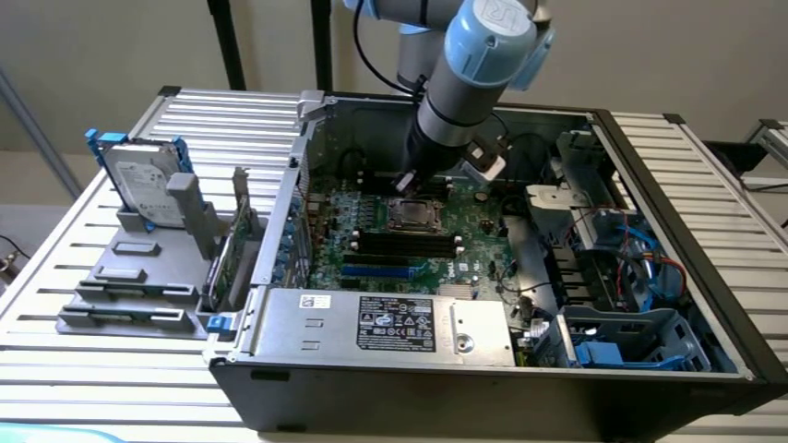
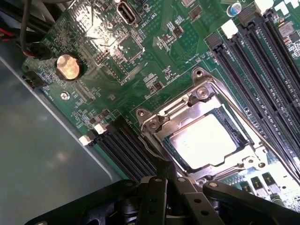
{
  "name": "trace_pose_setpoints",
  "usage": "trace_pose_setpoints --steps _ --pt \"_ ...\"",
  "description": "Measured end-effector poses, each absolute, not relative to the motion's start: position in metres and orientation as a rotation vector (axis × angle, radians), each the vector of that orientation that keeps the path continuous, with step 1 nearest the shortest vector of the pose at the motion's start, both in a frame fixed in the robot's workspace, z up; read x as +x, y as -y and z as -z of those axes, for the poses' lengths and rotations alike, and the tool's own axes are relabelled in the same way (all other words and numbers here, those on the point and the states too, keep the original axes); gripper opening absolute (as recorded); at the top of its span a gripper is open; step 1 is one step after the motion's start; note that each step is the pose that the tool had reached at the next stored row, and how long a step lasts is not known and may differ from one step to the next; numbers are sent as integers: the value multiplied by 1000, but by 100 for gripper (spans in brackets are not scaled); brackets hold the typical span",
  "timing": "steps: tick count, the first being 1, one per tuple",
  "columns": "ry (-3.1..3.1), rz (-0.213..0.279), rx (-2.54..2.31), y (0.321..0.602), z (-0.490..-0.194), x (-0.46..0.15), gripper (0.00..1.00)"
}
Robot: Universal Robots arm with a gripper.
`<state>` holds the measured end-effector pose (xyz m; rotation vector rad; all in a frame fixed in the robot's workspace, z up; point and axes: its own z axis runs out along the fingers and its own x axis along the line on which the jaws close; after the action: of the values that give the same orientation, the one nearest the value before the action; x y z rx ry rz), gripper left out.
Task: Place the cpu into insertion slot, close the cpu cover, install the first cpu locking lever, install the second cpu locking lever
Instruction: 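Install the first cpu locking lever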
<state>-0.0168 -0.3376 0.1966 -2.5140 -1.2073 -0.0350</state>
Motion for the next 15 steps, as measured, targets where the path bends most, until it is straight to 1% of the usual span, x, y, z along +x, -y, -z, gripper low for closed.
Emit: trace_pose_setpoints --steps 15 --pt "1207 34 -2513 333 -200 -17 11"
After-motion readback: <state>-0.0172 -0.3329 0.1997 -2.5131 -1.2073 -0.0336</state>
